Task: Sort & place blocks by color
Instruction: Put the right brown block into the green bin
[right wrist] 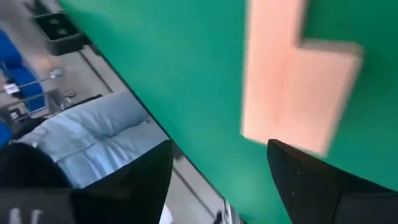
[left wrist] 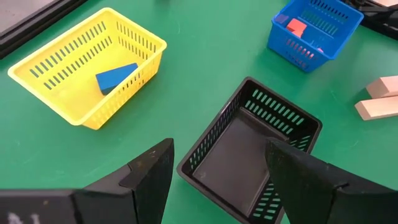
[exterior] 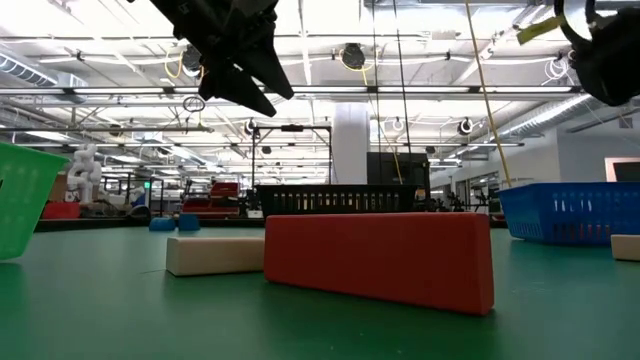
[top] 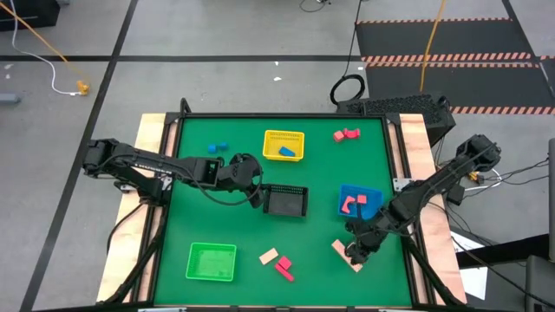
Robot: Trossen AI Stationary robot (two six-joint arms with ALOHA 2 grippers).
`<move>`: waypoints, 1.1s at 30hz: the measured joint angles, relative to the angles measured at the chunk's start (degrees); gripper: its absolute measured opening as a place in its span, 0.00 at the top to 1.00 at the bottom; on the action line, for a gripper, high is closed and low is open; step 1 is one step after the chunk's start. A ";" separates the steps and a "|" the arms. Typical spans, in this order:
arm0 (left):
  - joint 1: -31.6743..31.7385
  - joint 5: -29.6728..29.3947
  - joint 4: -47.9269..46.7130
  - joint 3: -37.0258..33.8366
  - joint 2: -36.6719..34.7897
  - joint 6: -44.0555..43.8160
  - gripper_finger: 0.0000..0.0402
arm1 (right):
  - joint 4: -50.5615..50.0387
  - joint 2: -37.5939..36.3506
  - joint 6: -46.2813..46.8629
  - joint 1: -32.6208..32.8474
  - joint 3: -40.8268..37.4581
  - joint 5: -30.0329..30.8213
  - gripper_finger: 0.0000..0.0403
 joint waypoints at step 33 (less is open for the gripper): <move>0.07 -2.56 -0.04 0.00 0.00 -2.09 0.37 | -8.86 9.83 -0.94 0.46 0.06 6.30 0.38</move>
